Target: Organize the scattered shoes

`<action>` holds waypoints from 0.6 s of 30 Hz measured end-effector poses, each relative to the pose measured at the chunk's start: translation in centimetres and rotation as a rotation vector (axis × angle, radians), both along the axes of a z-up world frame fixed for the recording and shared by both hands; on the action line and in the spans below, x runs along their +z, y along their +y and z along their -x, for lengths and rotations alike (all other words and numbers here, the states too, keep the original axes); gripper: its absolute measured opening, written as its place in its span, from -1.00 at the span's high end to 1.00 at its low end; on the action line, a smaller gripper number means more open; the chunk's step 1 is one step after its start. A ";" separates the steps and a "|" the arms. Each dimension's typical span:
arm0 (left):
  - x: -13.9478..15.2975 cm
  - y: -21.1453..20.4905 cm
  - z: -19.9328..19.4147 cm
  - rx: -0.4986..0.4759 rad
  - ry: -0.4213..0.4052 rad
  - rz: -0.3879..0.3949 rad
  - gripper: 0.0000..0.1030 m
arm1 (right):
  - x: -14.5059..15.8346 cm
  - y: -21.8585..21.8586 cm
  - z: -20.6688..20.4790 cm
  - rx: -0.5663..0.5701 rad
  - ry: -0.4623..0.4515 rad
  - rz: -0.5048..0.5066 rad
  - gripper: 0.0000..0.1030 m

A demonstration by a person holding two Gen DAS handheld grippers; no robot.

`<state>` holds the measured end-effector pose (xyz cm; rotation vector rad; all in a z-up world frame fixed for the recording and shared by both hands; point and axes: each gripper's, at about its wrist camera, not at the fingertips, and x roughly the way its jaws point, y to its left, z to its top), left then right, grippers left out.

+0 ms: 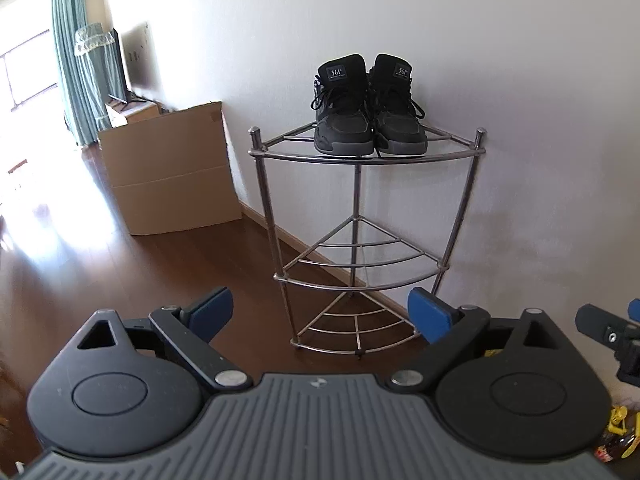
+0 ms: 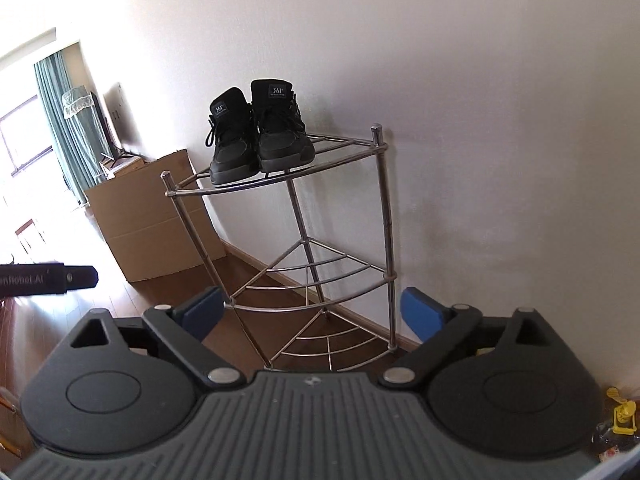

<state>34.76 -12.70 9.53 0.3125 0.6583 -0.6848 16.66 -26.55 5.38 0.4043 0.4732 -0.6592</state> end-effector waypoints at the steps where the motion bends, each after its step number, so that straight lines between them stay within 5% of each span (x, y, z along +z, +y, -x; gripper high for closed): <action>1: 0.1 0.3 0.3 -0.002 0.002 -0.002 -0.89 | 0.2 0.3 0.3 -0.001 -0.001 0.002 -0.88; 18: 1.2 1.6 2.5 -0.031 0.013 0.007 -0.89 | 3.5 4.3 3.3 -0.077 -0.056 0.110 -0.98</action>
